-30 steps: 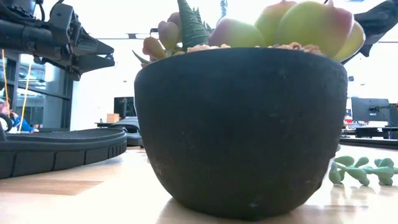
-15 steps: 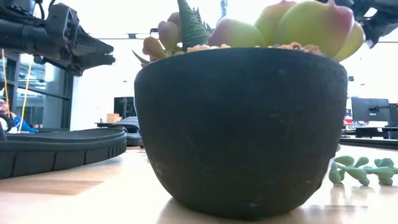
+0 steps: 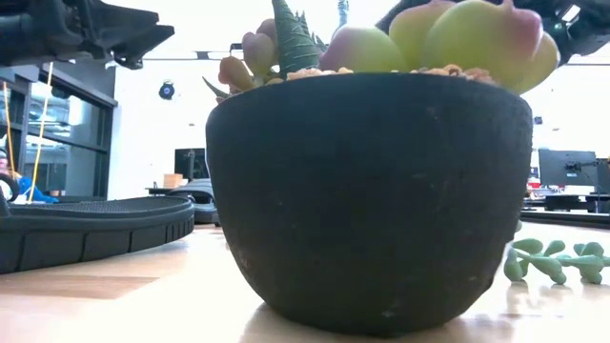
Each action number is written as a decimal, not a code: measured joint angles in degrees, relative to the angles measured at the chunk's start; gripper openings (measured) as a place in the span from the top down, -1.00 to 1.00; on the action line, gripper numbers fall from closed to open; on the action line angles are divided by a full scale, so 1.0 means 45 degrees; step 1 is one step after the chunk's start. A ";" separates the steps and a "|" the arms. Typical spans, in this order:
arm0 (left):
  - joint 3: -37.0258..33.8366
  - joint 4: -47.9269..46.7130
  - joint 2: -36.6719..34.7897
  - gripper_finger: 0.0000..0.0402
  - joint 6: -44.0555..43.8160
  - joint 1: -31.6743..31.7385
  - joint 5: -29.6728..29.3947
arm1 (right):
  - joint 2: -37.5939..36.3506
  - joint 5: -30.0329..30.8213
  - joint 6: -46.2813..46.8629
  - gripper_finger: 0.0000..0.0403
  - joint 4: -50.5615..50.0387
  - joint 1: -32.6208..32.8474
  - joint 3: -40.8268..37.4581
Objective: Pick and place slides into the shelf
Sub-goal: Put the top right black slide on the shelf
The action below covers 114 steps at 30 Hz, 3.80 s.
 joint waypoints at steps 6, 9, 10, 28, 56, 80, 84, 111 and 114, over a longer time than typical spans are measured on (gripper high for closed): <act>0.0002 0.1347 0.0998 -0.08 0.0013 0.0000 0.0800 | 0.0477 -0.1524 0.1304 1.00 0.1269 0.0069 0.0000; 0.0005 0.2060 0.1955 -0.08 0.0012 0.0000 0.0868 | 0.0996 -0.1763 0.1311 1.00 0.2055 0.0320 0.0001; 0.0005 0.2407 0.2295 -0.08 0.0011 0.0000 0.0869 | 0.1189 -0.1774 0.1331 1.00 0.2452 0.0403 0.0004; 0.2168 0.5054 0.8138 -0.08 -0.0864 -0.0034 0.1859 | 0.3969 -0.3123 0.2515 1.00 0.5707 0.1425 0.1119; 0.4024 0.5214 1.0520 -0.08 -0.0990 -0.1088 0.2332 | 0.7834 -0.3223 0.2078 1.00 0.5501 0.3072 0.4276; 0.4027 0.5653 1.0587 -0.08 -0.1711 -0.1088 0.2660 | 0.8241 -0.3009 0.1323 1.00 0.5909 0.3084 0.4615; 0.4022 0.6209 1.0940 -0.08 -0.1956 -0.1088 0.2665 | 0.8246 -0.2839 0.1294 1.00 0.5909 0.3081 0.4614; 0.5183 0.5733 1.2823 0.39 -0.0981 -0.1093 0.2806 | 0.8241 -0.2434 0.1314 1.00 0.5733 0.3245 0.4600; 0.5187 0.5733 1.2823 0.63 -0.0961 -0.1107 0.2874 | 0.8241 -0.2449 0.1333 1.00 0.5707 0.3245 0.4598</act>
